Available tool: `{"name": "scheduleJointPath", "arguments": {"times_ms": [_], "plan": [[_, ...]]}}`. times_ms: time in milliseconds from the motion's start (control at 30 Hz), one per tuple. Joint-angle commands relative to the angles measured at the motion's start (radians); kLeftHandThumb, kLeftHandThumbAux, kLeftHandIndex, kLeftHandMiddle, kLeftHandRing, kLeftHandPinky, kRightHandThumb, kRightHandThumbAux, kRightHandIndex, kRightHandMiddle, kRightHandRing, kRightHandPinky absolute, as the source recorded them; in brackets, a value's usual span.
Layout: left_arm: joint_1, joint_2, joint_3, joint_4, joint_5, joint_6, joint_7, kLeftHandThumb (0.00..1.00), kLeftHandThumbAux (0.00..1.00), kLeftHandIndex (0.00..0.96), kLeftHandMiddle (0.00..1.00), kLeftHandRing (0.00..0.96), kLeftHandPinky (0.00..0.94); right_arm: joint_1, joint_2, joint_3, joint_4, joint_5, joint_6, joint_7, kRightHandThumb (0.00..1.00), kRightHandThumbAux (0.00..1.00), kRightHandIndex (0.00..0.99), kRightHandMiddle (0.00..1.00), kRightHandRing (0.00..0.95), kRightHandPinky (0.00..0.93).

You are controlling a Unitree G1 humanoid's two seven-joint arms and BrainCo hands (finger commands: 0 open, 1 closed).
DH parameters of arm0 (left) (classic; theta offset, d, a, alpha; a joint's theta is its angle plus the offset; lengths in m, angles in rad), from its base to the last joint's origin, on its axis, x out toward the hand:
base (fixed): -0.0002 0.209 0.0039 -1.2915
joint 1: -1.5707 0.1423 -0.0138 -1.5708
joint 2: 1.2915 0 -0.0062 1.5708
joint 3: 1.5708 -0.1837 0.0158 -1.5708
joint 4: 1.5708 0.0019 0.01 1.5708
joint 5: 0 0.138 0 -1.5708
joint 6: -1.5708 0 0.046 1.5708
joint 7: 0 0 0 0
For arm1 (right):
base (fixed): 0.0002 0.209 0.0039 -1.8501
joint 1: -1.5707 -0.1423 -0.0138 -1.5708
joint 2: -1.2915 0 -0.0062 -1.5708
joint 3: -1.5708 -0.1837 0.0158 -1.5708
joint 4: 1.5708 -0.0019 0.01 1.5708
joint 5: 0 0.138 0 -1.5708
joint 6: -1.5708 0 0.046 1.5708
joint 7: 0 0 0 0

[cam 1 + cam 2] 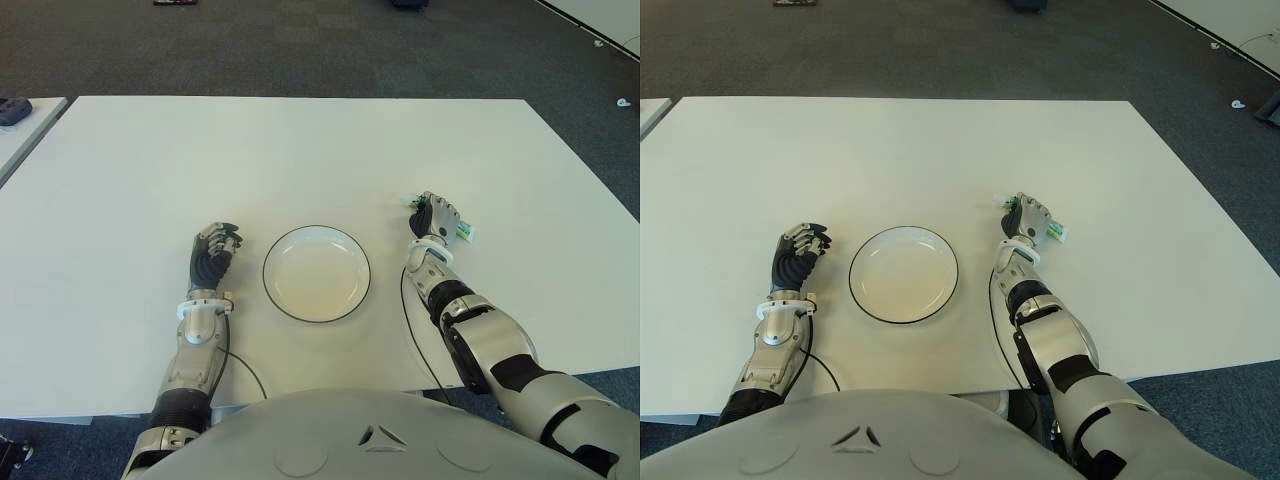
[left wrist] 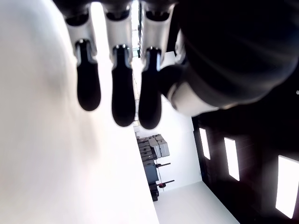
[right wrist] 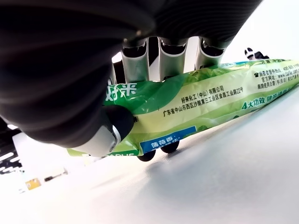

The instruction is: Put the toothpaste on the table into the plate.

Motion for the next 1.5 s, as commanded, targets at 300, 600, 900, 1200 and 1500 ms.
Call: {"name": "scheduleJointPath", "arguments": {"times_ms": [300,600,900,1200,1500], "plan": [[-0.001,0.006,0.003,0.019,0.010,0.003,0.010,0.706,0.716,0.429,0.527,0.534,0.500,0.046,0.008,-0.041,-0.071,0.046,-0.106,-0.065,0.708,0.722,0.434,0.810,0.827,0.856],[-0.005,0.005,0.004,0.018,0.008,0.012,0.008,0.707,0.716,0.429,0.532,0.541,0.504,0.081,-0.004,-0.048,-0.160,0.045,-0.201,-0.089,0.706,0.722,0.436,0.822,0.836,0.852],[-0.007,0.003,0.004,0.010,0.002,0.022,0.003,0.809,0.685,0.427,0.482,0.538,0.500,0.146,-0.026,-0.052,-0.312,0.049,-0.351,-0.047,0.704,0.723,0.438,0.830,0.844,0.860],[-0.010,0.003,0.004,0.014,-0.003,0.017,0.000,0.835,0.678,0.427,0.468,0.538,0.496,0.233,-0.024,-0.039,-0.573,0.012,-0.392,0.016,0.705,0.723,0.440,0.847,0.861,0.872],[-0.013,0.004,0.004,0.017,-0.002,0.015,0.001,0.835,0.677,0.426,0.469,0.536,0.497,0.329,-0.041,-0.007,-0.798,-0.014,-0.469,0.135,0.704,0.724,0.439,0.857,0.853,0.838]]}}
